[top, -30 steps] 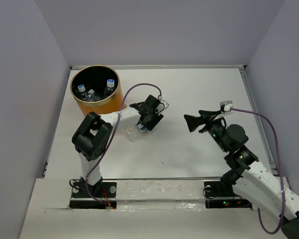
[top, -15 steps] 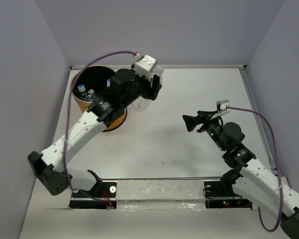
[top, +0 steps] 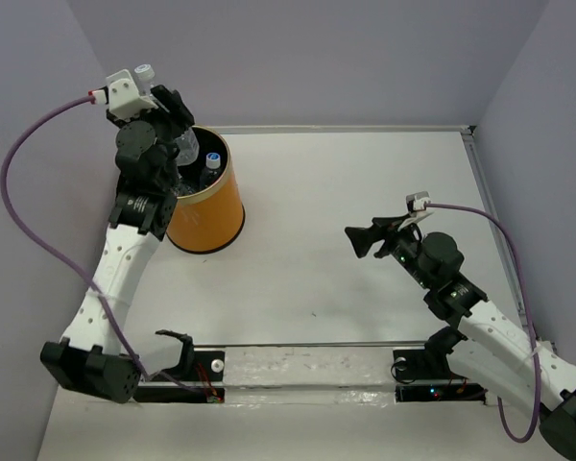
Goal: Put the plastic bottles in the bin
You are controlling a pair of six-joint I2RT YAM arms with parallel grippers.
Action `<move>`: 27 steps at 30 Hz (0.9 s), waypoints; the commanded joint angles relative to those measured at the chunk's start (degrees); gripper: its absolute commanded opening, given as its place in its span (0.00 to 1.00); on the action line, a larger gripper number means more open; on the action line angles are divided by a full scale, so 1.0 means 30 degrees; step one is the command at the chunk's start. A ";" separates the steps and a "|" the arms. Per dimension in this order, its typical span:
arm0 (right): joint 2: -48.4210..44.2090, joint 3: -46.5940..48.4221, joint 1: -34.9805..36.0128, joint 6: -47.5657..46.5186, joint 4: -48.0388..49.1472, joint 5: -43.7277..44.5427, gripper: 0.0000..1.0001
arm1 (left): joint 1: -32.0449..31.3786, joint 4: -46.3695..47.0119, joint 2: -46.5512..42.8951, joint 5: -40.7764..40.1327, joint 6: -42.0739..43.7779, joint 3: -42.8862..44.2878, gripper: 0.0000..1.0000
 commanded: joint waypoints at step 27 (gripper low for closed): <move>-0.0736 0.1603 -0.0091 0.0061 0.1974 -0.1529 0.91 | -0.3106 -0.2202 -0.5054 0.5038 0.0461 -0.3579 0.99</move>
